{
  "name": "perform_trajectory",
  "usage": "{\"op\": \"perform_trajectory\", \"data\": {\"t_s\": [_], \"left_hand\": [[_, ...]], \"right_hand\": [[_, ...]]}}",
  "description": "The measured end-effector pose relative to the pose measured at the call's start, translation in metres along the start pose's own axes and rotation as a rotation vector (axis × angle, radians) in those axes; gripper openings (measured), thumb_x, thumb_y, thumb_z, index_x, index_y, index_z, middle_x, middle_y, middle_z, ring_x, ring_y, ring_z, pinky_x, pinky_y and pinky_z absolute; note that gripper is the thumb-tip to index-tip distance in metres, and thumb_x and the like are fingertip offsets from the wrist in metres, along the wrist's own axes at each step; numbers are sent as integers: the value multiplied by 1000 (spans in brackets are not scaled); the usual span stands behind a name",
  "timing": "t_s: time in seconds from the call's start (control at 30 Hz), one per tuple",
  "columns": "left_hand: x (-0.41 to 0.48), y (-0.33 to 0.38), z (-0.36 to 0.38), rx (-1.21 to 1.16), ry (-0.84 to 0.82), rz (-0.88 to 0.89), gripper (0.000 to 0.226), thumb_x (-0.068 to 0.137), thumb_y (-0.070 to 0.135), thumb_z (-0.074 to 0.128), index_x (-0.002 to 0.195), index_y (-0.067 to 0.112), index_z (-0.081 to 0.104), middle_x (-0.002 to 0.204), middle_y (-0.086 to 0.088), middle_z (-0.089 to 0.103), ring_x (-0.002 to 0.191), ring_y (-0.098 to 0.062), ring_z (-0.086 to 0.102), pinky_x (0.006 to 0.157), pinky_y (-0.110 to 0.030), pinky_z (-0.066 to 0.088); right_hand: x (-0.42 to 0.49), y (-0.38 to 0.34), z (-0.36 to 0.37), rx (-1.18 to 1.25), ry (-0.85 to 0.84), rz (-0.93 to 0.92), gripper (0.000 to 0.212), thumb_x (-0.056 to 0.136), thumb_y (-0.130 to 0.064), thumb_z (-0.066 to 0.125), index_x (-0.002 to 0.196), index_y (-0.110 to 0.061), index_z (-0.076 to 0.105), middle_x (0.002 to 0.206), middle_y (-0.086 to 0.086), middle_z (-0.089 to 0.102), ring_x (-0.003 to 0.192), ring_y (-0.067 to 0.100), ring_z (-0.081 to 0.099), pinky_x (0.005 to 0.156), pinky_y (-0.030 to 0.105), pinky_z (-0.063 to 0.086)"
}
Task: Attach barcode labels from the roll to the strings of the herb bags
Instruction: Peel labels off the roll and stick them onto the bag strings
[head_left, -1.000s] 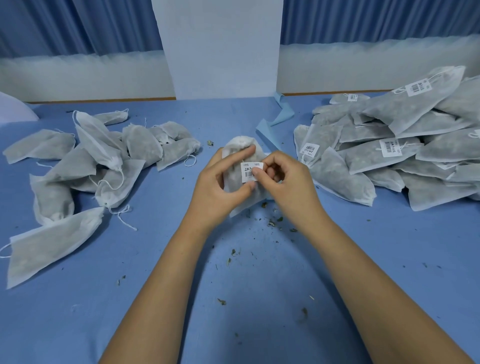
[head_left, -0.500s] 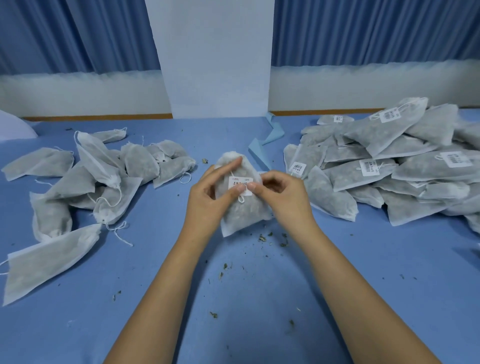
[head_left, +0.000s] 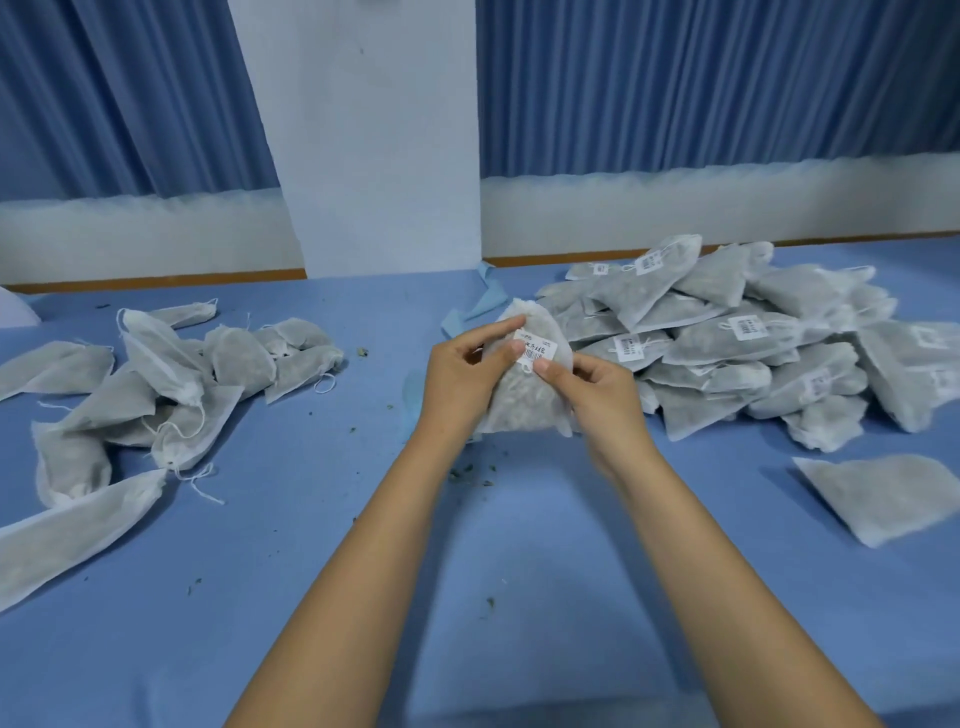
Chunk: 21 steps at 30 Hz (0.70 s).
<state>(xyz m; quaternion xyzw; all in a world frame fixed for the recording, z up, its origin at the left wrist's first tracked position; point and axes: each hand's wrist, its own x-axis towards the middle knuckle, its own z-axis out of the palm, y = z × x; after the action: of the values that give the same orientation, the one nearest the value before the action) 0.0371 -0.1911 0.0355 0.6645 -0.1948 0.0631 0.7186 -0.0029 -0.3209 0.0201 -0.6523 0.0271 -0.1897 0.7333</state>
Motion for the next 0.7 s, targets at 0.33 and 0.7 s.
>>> {"op": "perform_trajectory", "data": {"t_s": [0.33, 0.7], "left_hand": [[-11, -7, 57, 69, -87, -208, 37, 87, 12, 71, 122, 25, 66, 112, -13, 69, 107, -28, 66, 97, -41, 52], [10, 14, 105, -136, -151, -255, 53, 101, 32, 49, 150, 25, 29, 139, -6, 51, 126, -23, 53, 107, -42, 44]], "right_hand": [[-19, 6, -87, -1, -232, 240, 24, 90, -15, 62, 109, -1, 65, 84, 9, 62, 63, 16, 52, 46, 21, 42], [56, -56, -87, 556, 211, 176, 11, 96, -5, 51, 93, 5, 56, 88, 16, 62, 86, 21, 69, 75, 20, 57]]}}
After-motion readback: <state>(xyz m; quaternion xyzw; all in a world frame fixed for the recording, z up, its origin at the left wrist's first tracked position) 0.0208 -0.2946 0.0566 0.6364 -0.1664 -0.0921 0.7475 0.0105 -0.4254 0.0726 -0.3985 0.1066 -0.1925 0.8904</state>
